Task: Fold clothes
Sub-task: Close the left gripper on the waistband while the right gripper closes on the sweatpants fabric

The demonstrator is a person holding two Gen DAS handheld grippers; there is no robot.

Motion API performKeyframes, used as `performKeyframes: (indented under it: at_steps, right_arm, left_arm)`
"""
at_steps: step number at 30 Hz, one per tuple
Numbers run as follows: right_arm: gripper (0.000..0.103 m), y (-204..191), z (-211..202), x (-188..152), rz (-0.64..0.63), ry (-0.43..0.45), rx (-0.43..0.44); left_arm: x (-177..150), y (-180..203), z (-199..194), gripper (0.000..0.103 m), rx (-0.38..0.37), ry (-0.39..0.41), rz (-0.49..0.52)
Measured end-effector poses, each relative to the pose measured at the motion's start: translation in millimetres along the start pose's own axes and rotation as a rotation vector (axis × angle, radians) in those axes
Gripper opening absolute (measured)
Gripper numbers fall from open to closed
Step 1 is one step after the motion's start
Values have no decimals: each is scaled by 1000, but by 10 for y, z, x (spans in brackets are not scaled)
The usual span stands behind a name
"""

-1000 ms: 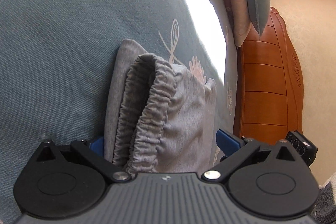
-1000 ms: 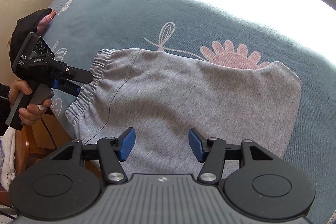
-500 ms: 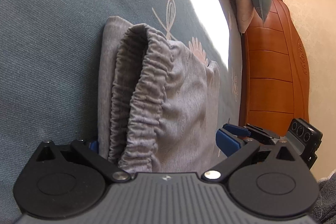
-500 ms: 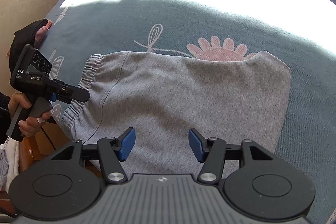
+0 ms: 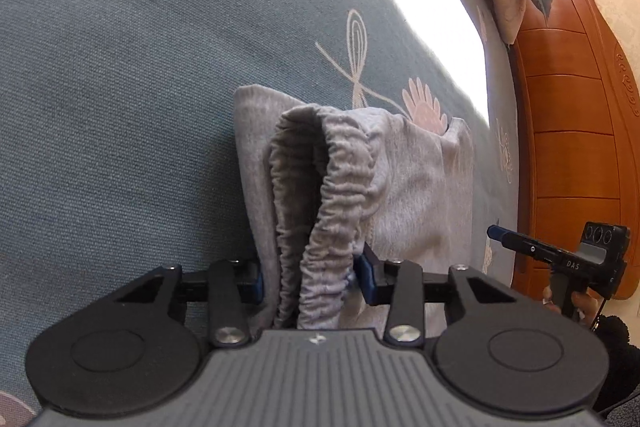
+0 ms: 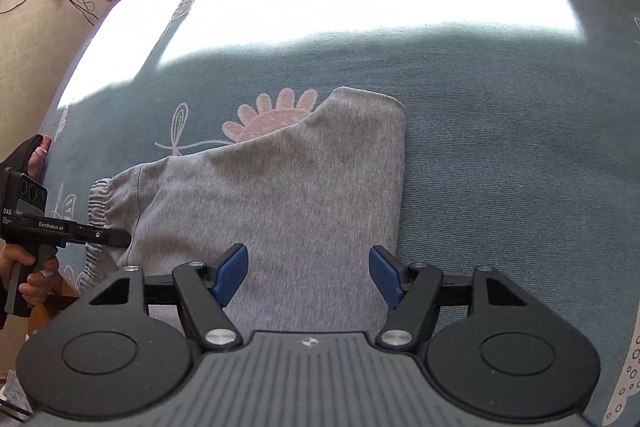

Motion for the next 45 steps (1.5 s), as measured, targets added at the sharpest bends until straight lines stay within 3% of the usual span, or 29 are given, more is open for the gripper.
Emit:
performKeyframes:
  at_steps: [4,8,12,18,21,28,30,37,45]
  right_arm:
    - [74,373,91,-130,145,-6,122]
    - [74,636,278,-213,253,-14,264]
    - [75,723,427,-132,281,8,396]
    - [78,681,672,244,251,12,496]
    - [78,662,701,263,237,-2,520]
    - [78,648,584,-484,317,-98,563]
    - [78,607,598,-445,298,-87,556]
    - [78,443,842,186,214,-65,597]
    - [78,527,737,-318,327,-97,642]
  left_arm:
    - [-8,107,41,39,88,-32,61]
    - [-50,84,41,39,122,-33,56]
    - [-66,74,43,39,143,-35,48]
    - [-37,141,82,39,172,-40,42]
    - [-36,153,100,39,177,-39,38]
    - [-32,127,115,39,159,-28,17]
    - [-36,121,107,39,157,-26,17]
    - [-56,101,70,39,151,-13,16]
    - [-71,80,56,40,137,4,16]
Point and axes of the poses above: each gripper's, at about its wrist camera, not at the fingertips, and z roughly the way its jaws point, y to its right, x to its top, the point moved 5 cm from there along z, roughly the way its jaws point, and after that the axes turned 4 degrees about -z, right-handed, at the moved point
